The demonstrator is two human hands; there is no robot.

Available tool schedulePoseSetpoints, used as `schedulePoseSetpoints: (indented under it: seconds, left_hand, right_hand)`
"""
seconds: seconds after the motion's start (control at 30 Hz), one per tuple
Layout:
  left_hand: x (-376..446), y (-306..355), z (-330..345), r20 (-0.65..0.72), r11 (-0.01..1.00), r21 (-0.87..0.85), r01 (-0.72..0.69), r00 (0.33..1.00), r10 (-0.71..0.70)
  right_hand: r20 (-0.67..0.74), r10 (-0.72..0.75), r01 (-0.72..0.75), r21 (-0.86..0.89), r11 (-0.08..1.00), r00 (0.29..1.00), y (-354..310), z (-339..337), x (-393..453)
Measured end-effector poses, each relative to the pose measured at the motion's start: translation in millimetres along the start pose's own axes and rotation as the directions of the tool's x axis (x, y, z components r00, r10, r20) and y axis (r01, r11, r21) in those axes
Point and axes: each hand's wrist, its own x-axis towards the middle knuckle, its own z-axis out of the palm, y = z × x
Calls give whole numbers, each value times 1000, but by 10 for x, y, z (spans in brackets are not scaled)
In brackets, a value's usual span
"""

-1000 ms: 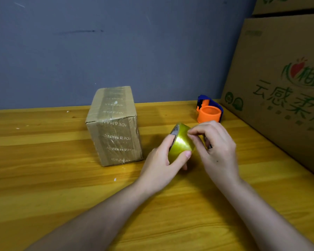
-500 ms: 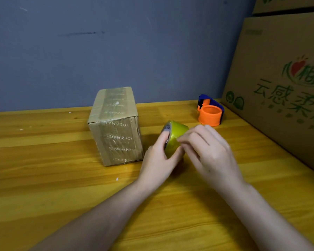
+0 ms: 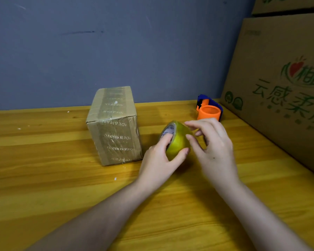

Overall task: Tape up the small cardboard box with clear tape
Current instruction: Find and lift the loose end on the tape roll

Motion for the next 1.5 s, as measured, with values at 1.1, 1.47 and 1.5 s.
schedulePoseSetpoints:
  seconds: [1.1,1.47,1.5]
  left_hand:
    - [-14,-67,-104,153,985,131,-116,984,96]
    - [-71,103,-159,123,984,45,-170,979,164]
    - [-73,112,-163,132,984,66,-163,979,153]
  right_hand:
    - [34,52,-48,-108,993,998,207,-38,7]
    - [42,194,-196,63,979,980,177,-12,-18]
    - [39,188,-189,39,981,981,174,-10,-23]
